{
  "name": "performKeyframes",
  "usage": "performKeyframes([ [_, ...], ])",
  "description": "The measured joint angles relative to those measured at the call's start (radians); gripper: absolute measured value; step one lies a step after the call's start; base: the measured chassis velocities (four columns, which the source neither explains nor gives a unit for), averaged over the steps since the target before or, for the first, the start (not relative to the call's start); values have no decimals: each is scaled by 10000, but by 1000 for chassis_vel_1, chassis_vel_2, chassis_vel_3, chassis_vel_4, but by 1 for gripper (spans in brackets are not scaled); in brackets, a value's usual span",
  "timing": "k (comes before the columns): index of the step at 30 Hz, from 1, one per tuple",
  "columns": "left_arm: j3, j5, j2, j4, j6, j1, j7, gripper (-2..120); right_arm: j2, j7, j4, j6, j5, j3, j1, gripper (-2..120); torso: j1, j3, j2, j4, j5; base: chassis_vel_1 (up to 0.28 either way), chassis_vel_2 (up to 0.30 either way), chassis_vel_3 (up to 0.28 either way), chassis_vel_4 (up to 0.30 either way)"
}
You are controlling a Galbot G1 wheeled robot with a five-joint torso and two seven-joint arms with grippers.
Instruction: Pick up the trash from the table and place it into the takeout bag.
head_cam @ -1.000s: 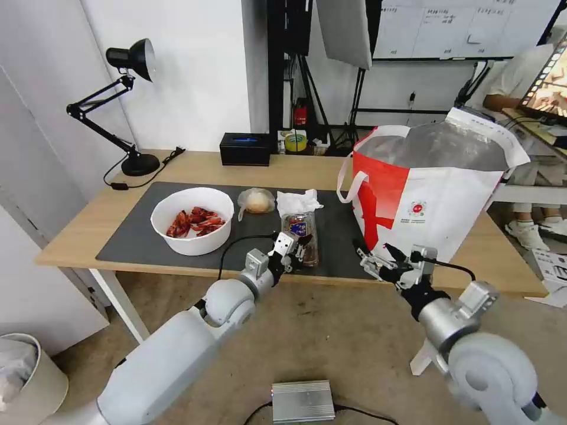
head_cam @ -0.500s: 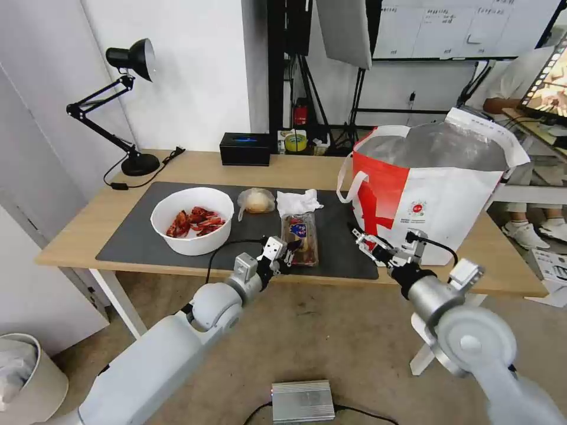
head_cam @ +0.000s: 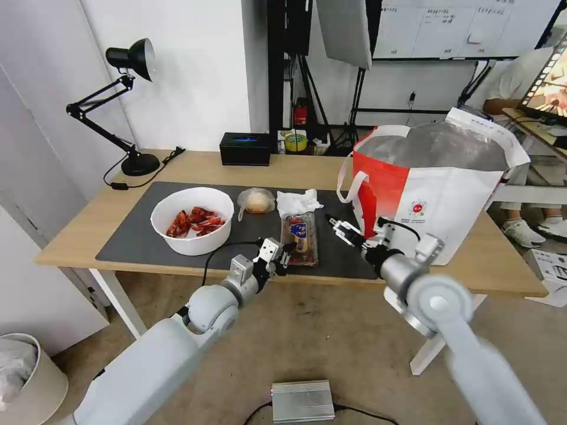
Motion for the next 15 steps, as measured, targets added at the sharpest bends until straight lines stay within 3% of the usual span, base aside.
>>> performKeyframes([
  [15, 34, -11, 8, -25, -21, 54, 4, 0, 629, 696, -1714, -1155, 653, -588, 1673, 100, -1, 0, 0, -1, 1, 0, 0, 0, 0],
])
